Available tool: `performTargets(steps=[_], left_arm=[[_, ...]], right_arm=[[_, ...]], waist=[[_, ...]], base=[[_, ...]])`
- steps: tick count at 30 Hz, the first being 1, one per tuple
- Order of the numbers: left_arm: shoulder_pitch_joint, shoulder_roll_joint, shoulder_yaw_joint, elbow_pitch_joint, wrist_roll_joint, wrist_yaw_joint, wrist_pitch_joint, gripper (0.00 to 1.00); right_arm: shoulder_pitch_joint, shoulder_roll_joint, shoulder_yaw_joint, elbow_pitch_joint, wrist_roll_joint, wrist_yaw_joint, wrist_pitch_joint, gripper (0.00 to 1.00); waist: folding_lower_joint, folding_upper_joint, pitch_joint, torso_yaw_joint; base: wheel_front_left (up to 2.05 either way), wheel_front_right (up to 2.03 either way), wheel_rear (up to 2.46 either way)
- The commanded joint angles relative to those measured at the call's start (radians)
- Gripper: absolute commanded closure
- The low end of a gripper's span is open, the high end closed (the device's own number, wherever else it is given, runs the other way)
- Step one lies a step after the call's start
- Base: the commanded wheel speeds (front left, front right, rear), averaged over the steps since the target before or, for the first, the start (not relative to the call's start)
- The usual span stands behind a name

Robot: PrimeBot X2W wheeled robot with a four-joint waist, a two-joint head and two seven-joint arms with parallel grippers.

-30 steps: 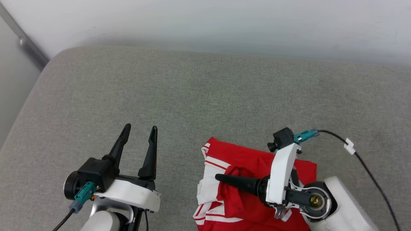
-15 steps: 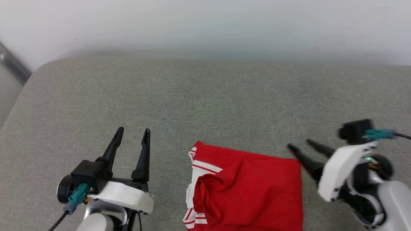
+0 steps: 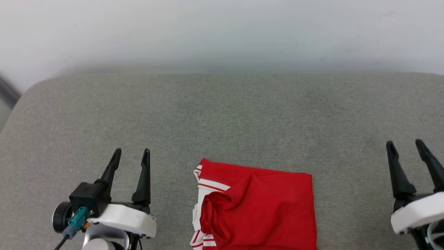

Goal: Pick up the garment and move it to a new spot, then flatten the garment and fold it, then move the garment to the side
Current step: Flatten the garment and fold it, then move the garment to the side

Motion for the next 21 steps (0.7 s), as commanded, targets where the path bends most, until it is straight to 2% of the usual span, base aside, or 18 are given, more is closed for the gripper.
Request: performTargets(steps=[1, 9, 21], left_arm=[[0.01, 0.004, 0.001, 0.001, 0.005, -0.002, -0.006, 0.0], [0.069, 0.008, -0.008, 0.026, 0.003, -0.003, -0.011, 0.0], [0.111, -0.001, -0.004, 0.035, -0.01, 0.006, -0.016, 0.0]], right_arm=[[0.02, 0.006, 0.001, -0.007, 0.0, 0.0, -0.008, 0.0], [0.125, 0.052, 0.031, -0.055, -0.031, 0.0, -0.057, 0.0], [0.181, 0.072, 0.03, -0.102, -0.051, 0.0, -0.027, 0.0]], waist=[[0.0, -0.0001, -0.009, -0.005], [0.0, -0.0001, -0.056, -0.022], [0.0, -0.0001, -0.083, -0.03]], base=[[0.0, 0.0, 0.0], [0.0, 0.0, 0.0], [0.0, 0.0, 0.0]])
